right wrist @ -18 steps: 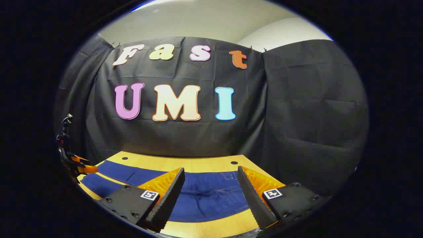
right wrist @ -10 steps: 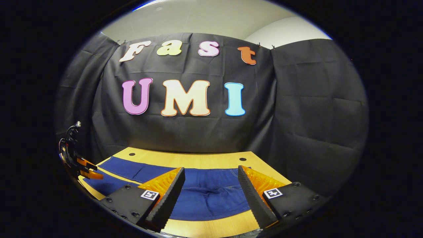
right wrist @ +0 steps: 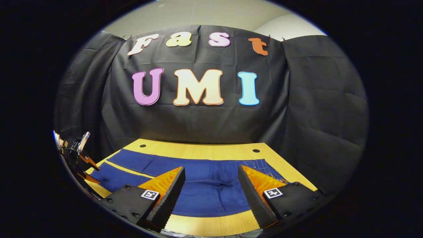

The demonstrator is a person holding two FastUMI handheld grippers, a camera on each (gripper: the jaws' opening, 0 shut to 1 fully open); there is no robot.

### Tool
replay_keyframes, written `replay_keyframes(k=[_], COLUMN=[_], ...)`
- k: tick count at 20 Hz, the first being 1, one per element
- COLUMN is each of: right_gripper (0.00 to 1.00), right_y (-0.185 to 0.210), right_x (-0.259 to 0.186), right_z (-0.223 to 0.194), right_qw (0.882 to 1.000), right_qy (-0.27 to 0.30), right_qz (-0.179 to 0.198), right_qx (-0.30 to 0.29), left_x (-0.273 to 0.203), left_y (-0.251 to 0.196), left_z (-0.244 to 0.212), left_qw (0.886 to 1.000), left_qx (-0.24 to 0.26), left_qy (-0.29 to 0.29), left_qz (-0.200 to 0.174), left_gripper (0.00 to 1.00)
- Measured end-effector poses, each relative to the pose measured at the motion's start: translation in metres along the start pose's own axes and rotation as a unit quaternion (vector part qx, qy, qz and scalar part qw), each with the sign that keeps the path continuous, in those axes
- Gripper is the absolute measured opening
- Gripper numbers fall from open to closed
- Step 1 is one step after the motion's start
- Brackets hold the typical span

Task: Grasp the waist and the cuffs of the jeans and fold them to make the two legs overlap; first hold the waist and fold one-third of the jeans toward the cuffs, then hold the cuffs and fold the remaining one-third in the same direction to finish folding.

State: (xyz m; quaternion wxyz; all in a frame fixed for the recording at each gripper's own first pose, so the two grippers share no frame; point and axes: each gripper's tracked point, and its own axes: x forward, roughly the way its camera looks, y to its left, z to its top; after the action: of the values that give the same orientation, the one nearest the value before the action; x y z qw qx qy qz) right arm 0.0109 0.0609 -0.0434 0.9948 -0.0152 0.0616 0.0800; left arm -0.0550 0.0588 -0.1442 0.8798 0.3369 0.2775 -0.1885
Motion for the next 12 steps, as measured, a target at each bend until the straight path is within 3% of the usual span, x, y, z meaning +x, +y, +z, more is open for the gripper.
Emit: replay_keyframes(k=[4, 8, 12], right_gripper=[0.99, 0.99, 0.99], right_y=[-0.003, -0.012, -0.021], right_x=[-0.001, -0.001, 0.002], right_z=[-0.009, -0.020, -0.021], right_qw=[1.000, 1.000, 0.999], right_qy=[0.011, 0.027, 0.030], right_qz=[0.001, -0.007, -0.017], right_qx=[0.001, 0.002, -0.003], left_x=[0.007, 0.017, 0.024], left_y=[0.003, 0.002, 0.003], left_z=[-0.036, -0.052, -0.061], left_qw=[0.997, 0.993, 0.988], left_qx=[0.044, 0.033, 0.054], left_qy=[0.066, 0.102, 0.133], left_qz=[-0.021, -0.047, -0.062], left_gripper=[0.96, 0.96, 0.96])
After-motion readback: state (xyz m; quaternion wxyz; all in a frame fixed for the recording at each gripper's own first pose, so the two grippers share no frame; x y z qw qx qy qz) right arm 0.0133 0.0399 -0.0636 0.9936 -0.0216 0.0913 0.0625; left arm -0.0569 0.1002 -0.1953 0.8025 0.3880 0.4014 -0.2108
